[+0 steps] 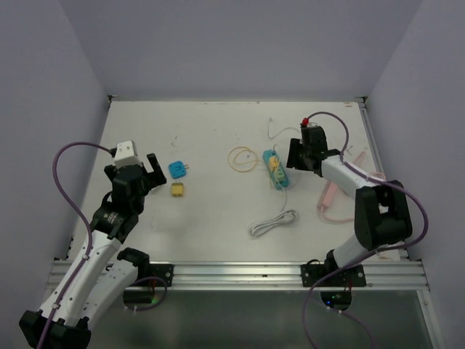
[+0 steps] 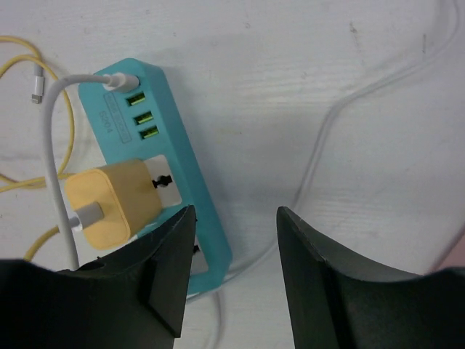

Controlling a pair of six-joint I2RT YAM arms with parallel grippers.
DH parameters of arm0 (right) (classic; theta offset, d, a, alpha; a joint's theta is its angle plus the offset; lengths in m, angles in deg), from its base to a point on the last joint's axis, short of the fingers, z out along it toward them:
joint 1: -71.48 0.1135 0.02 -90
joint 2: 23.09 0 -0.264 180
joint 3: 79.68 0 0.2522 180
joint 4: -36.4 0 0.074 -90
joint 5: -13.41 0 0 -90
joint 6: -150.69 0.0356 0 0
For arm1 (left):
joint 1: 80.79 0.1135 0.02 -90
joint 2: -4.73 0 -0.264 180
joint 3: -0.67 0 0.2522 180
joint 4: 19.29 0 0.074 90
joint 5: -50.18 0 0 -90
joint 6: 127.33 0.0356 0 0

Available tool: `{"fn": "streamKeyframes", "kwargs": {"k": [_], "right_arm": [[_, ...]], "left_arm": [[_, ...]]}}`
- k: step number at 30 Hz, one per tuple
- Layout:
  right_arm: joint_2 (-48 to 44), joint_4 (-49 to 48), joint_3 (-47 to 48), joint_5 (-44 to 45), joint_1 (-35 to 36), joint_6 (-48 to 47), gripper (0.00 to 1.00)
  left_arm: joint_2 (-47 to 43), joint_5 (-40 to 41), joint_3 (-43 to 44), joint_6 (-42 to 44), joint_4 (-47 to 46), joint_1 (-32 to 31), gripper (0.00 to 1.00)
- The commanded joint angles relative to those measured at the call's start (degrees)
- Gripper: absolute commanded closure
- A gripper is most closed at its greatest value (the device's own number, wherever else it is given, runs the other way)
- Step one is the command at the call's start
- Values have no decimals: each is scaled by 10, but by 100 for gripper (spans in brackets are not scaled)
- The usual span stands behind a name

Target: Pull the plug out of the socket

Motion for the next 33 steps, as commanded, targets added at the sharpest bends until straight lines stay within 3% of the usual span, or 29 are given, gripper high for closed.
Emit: {"fn": "streamKeyframes", "kwargs": {"k": [1, 6, 11, 18, 26, 33], "right_arm": [[48, 5, 59, -50, 2, -40, 48], [130, 12, 103, -138, 3, -77, 50], [152, -7, 90, -244, 9, -106, 52], [142, -5, 51, -280, 67, -144, 53], [78, -31, -9, -227, 88, -101, 53], [-63, 5, -25, -99, 87, -78, 50]], "left_arm": [[1, -12, -3, 19, -27, 5, 0], [3, -32, -5, 24, -34, 5, 0], [7, -54, -8, 30, -43, 5, 0], [21, -92, -8, 37, -52, 5, 0], [30, -128, -13, 44, -63, 5, 0], [39, -153, -12, 47, -67, 5, 0]]}}
